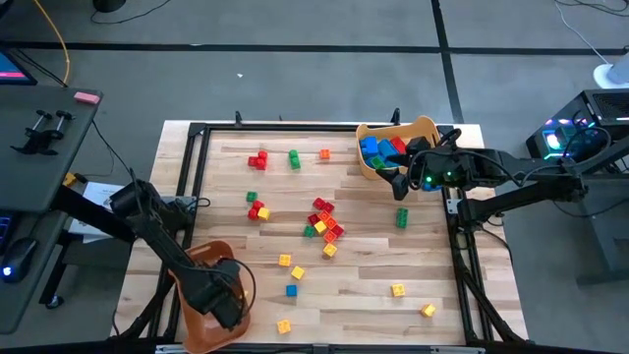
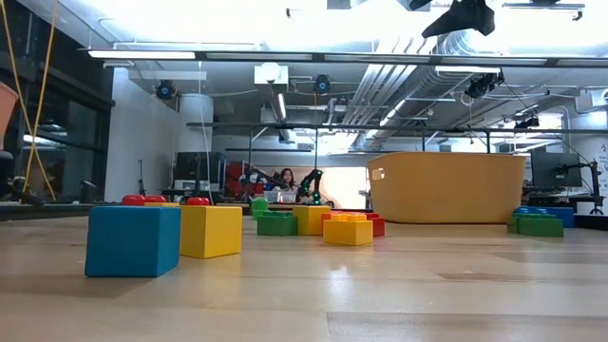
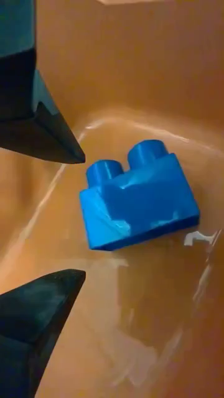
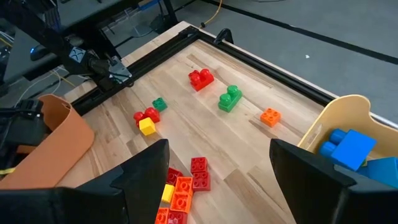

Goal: Sort blocks by size
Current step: Remove the blue game piece from the orange bin and put it into the yellow bin

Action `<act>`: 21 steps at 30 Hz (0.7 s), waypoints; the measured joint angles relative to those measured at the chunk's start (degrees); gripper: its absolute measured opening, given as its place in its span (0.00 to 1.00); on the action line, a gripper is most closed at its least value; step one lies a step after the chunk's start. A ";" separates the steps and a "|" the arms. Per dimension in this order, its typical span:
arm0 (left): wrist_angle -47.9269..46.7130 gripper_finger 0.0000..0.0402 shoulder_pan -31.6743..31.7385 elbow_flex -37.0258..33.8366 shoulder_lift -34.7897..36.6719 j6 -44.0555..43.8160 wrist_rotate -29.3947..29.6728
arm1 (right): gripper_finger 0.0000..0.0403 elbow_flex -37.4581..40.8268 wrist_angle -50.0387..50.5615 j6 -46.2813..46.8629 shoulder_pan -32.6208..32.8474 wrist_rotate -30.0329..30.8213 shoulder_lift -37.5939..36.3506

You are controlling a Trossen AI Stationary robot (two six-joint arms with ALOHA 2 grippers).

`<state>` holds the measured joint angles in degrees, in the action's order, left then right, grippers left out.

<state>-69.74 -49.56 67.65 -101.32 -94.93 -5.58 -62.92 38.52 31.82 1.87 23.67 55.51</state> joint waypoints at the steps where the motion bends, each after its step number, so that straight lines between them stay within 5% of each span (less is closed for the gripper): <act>1: 0.64 0.69 0.00 -0.62 0.02 -0.27 0.06 | 0.68 0.00 -0.03 -0.28 0.00 0.17 0.00; 18: 2.22 0.70 1.29 -1.92 0.96 1.26 3.41 | 0.68 0.00 -0.17 -0.36 -3.24 -0.30 0.00; 21: 2.56 0.70 1.17 -0.52 4.10 2.48 7.50 | 0.68 0.00 -0.22 -0.35 -3.64 -0.86 -0.02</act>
<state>-67.18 -48.39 67.13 -97.22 -92.45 1.92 -62.92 38.30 31.47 -1.77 22.80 55.49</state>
